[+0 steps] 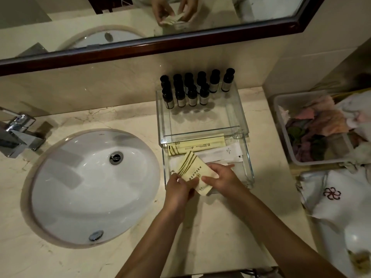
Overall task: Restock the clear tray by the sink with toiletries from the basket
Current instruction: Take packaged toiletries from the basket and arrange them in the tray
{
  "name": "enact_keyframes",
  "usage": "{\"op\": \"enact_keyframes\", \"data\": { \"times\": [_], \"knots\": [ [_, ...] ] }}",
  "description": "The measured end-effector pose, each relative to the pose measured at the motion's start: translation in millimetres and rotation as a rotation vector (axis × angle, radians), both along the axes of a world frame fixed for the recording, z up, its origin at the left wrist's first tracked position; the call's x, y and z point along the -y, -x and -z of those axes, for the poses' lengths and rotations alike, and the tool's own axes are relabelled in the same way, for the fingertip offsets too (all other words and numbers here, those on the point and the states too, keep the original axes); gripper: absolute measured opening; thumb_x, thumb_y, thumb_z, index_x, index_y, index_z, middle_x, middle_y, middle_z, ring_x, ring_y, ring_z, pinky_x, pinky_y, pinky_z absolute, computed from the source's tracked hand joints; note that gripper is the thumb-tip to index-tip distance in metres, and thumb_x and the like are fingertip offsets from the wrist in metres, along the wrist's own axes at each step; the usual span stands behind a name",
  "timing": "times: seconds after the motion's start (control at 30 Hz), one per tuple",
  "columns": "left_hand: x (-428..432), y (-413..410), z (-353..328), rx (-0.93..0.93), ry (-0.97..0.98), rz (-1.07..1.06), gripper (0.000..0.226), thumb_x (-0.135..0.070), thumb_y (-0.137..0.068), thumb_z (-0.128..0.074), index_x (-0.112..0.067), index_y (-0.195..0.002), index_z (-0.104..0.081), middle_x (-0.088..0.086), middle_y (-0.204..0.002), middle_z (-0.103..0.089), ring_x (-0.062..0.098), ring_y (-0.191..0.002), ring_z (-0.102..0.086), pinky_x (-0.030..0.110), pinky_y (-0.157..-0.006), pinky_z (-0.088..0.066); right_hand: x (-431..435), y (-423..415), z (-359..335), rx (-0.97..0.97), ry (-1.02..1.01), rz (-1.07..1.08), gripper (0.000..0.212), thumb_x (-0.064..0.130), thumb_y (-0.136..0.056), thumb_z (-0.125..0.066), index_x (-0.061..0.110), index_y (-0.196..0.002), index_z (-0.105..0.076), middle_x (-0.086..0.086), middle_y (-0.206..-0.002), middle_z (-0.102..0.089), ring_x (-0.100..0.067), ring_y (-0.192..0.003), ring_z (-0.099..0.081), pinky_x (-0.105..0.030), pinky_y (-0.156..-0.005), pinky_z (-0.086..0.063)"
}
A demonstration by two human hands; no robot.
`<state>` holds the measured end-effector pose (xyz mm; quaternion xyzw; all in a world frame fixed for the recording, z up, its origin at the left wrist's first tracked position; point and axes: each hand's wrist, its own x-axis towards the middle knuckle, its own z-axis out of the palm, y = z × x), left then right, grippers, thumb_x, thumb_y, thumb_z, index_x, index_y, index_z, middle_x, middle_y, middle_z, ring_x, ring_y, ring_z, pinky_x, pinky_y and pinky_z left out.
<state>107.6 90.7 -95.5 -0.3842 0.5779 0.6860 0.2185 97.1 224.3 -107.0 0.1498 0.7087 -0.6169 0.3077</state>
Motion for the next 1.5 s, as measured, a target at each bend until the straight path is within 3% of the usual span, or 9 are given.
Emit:
{"op": "enact_keyframes", "data": {
  "times": [0.13,0.3,0.47,0.63,0.8,1.0,1.17,1.33,1.5],
  "knots": [
    [7.3,-2.2,0.6,-0.145,0.303,0.123,0.04,0.0,-0.081,-0.067,-0.019,-0.109,-0.047,0.004,-0.101,-0.062,0.015,-0.085,-0.063,0.027,-0.074,-0.054,-5.9,9.1,4.8,-0.161,-0.363,-0.168,0.032,0.003,-0.087,-0.06,0.008,-0.118,-0.061,-0.01,-0.114,-0.066,-0.013,-0.092,-0.058,-0.019,-0.074,-0.046],
    [24.9,9.6,-0.8,-0.194,0.921,0.71,0.041,-0.027,-0.089,-0.057,-0.018,-0.124,-0.038,0.001,-0.096,-0.065,0.023,-0.085,-0.061,0.028,-0.063,-0.041,5.5,32.1,1.5,-0.18,-0.439,-0.432,0.035,-0.001,-0.09,-0.049,0.014,-0.121,-0.056,-0.012,-0.12,-0.062,-0.021,-0.102,-0.06,-0.013,-0.063,-0.045],
    [28.0,14.3,-4.1,-0.139,1.28,1.101,0.032,-0.025,-0.091,-0.047,-0.014,-0.118,-0.032,0.003,-0.097,-0.064,0.025,-0.073,-0.055,0.029,-0.056,-0.034,21.8,34.8,2.8,-0.222,-0.589,-0.468,0.025,0.0,-0.089,-0.053,0.012,-0.107,-0.042,-0.014,-0.108,-0.063,-0.028,-0.092,-0.06,-0.034,-0.079,-0.043],
    [34.4,15.6,4.6,-0.362,1.355,1.234,0.03,-0.015,-0.085,-0.058,-0.013,-0.113,-0.051,0.005,-0.105,-0.058,0.026,-0.092,-0.058,0.031,-0.059,-0.04,25.4,27.8,13.8,-0.304,-0.656,-0.437,0.013,0.007,-0.088,-0.059,0.011,-0.098,-0.051,-0.013,-0.104,-0.063,-0.025,-0.084,-0.058,-0.027,-0.066,-0.037],
    [39.2,19.3,25.0,-0.598,1.442,1.377,0.052,-0.01,-0.034,-0.088,-0.016,-0.083,-0.074,-0.001,-0.071,-0.066,0.022,-0.06,-0.059,0.027,-0.043,-0.043,26.7,25.2,23.0,-0.42,-0.758,-0.521,0.016,0.009,-0.09,-0.055,0.009,-0.105,-0.058,-0.011,-0.108,-0.059,-0.028,-0.098,-0.058,-0.031,-0.072,-0.042],
    [33.8,25.9,23.9,-0.446,1.338,1.491,0.03,-0.015,-0.088,-0.05,-0.021,-0.115,-0.063,0.0,-0.118,-0.06,0.024,-0.109,-0.049,0.03,-0.081,-0.039,21.7,16.3,32.9,-0.483,-0.795,-0.49,0.026,0.01,-0.089,-0.056,0.012,-0.114,-0.064,-0.011,-0.114,-0.055,-0.028,-0.109,-0.051,-0.033,-0.089,-0.043],
    [32.0,32.7,20.6,-0.453,1.309,1.506,0.039,-0.017,-0.088,-0.05,-0.017,-0.127,-0.053,0.002,-0.132,-0.05,0.023,-0.116,-0.047,0.03,-0.089,-0.037,17.1,6.3,39.3,-0.46,-0.766,-0.433,0.024,0.012,-0.086,-0.061,0.011,-0.11,-0.063,-0.01,-0.111,-0.058,-0.027,-0.108,-0.05,-0.032,-0.087,-0.039],
    [34.9,28.6,25.0,-0.55,1.286,1.38,0.04,-0.02,-0.078,-0.07,-0.011,-0.115,-0.058,0.007,-0.109,-0.06,0.028,-0.091,-0.061,0.032,-0.072,-0.044,11.9,-0.4,40.7,-0.647,-0.819,-0.26,0.022,-0.001,-0.069,-0.073,0.006,-0.088,-0.064,-0.01,-0.085,-0.065,-0.031,-0.08,-0.059,-0.036,-0.066,-0.046],
    [31.9,30.6,23.8,-0.475,1.208,1.427,0.047,-0.023,-0.087,-0.057,-0.017,-0.132,-0.043,0.002,-0.13,-0.049,0.024,-0.113,-0.051,0.031,-0.088,-0.037,-10.2,2.8,49.6,-0.695,-0.796,-0.235,0.023,-0.003,-0.064,-0.074,0.006,-0.084,-0.068,-0.009,-0.079,-0.066,-0.03,-0.073,-0.059,-0.034,-0.065,-0.049]
  ]
}}
